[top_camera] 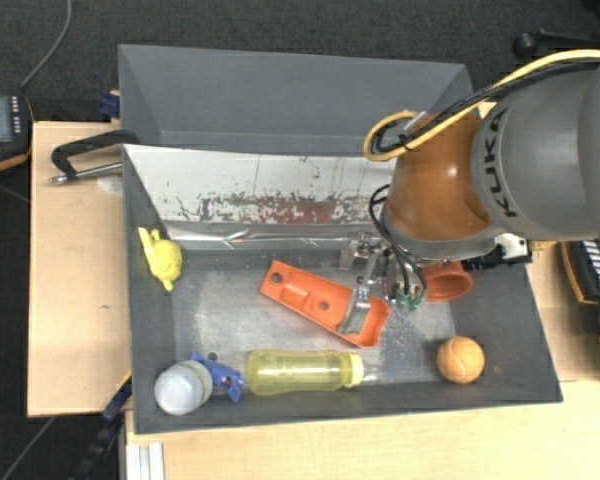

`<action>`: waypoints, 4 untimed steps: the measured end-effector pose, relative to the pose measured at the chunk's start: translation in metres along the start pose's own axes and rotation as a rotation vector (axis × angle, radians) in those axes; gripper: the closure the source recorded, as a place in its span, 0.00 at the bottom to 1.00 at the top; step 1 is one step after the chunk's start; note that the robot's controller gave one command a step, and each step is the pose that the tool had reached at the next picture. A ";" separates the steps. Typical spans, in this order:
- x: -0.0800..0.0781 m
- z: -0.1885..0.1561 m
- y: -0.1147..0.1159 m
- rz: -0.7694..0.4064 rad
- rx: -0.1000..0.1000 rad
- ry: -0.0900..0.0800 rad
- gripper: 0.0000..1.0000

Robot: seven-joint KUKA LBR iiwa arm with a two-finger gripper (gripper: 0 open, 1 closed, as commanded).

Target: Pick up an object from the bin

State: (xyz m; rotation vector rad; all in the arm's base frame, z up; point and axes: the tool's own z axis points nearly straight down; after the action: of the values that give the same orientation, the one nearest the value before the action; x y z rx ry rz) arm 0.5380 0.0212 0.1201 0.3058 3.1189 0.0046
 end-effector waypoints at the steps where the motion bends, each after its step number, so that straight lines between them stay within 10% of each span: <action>1: 0.005 0.030 0.007 0.154 0.001 0.003 0.00; 2: 0.021 0.050 0.015 0.182 -0.001 0.000 1.00; 4: 0.020 0.050 0.015 0.181 -0.001 0.000 1.00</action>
Offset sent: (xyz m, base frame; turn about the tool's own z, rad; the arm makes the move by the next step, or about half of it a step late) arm -0.0173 0.0182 -0.0501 0.1826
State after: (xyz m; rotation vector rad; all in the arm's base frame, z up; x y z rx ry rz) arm 0.5213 0.0401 0.0704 0.5864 3.0784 0.0069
